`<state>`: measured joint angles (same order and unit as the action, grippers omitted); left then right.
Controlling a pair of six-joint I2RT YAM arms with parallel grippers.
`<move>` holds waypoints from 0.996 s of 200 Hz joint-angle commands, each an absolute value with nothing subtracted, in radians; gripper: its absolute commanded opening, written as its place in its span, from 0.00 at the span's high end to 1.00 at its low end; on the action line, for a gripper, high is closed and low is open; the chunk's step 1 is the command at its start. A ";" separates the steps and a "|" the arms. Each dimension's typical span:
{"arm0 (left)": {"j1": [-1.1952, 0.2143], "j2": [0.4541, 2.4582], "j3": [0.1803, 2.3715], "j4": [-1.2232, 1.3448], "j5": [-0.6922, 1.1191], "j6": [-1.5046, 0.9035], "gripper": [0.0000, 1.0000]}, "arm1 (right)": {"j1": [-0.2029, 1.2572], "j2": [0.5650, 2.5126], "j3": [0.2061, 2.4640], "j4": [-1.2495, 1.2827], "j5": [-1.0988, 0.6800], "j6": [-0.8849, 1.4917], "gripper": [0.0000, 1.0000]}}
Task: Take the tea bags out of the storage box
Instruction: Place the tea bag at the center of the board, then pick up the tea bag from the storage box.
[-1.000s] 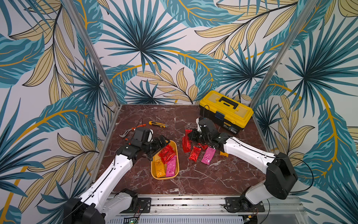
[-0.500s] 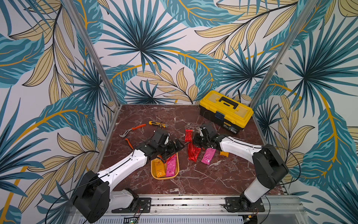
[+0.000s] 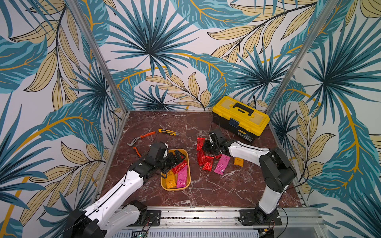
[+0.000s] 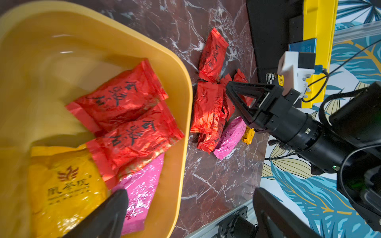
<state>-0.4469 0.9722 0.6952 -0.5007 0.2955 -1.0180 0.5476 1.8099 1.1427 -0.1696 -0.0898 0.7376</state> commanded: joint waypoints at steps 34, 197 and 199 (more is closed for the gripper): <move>-0.397 0.858 0.678 -0.625 0.244 -0.960 0.00 | 0.545 1.746 1.180 -0.340 0.021 0.648 0.55; -0.301 0.761 0.658 -0.758 0.253 -0.883 0.00 | 0.774 1.871 1.601 -0.685 -0.064 0.405 0.59; -0.299 0.759 0.657 -0.758 0.255 -0.882 0.00 | 0.776 1.875 1.606 -0.691 -0.067 0.402 0.58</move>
